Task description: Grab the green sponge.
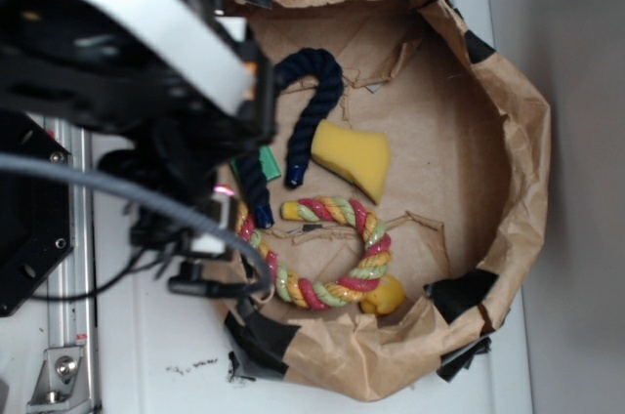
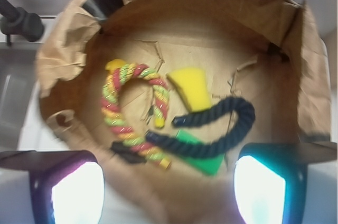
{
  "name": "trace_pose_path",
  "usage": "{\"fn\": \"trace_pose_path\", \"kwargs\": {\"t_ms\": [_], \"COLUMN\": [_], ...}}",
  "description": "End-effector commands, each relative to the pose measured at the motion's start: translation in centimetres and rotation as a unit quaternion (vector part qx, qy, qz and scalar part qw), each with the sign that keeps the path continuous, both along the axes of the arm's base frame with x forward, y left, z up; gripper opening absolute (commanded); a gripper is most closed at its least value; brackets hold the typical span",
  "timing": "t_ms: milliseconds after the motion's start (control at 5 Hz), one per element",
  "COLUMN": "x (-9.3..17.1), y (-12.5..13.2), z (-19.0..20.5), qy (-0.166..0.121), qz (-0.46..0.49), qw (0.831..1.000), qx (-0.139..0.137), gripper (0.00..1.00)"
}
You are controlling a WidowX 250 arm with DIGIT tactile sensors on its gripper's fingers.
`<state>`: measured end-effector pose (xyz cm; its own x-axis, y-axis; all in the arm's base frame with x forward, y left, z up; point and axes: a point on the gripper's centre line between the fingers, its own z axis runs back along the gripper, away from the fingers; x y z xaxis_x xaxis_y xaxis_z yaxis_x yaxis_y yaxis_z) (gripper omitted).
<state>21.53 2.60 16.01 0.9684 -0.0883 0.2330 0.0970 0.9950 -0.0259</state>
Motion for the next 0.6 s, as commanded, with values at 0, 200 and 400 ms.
{"fn": "trace_pose_path", "kwargs": {"t_ms": [0, 200, 400], "x": [4.5, 6.3, 6.5], "y": [1.8, 1.3, 0.0], "z": [-7.6, -10.6, -12.3], "qy": [0.019, 0.033, 0.052], "qz": [-0.058, -0.078, -0.097], "qw": [0.995, 0.992, 0.989], "qx": [0.080, 0.091, 0.096], "gripper": [1.00, 1.00, 0.00]}}
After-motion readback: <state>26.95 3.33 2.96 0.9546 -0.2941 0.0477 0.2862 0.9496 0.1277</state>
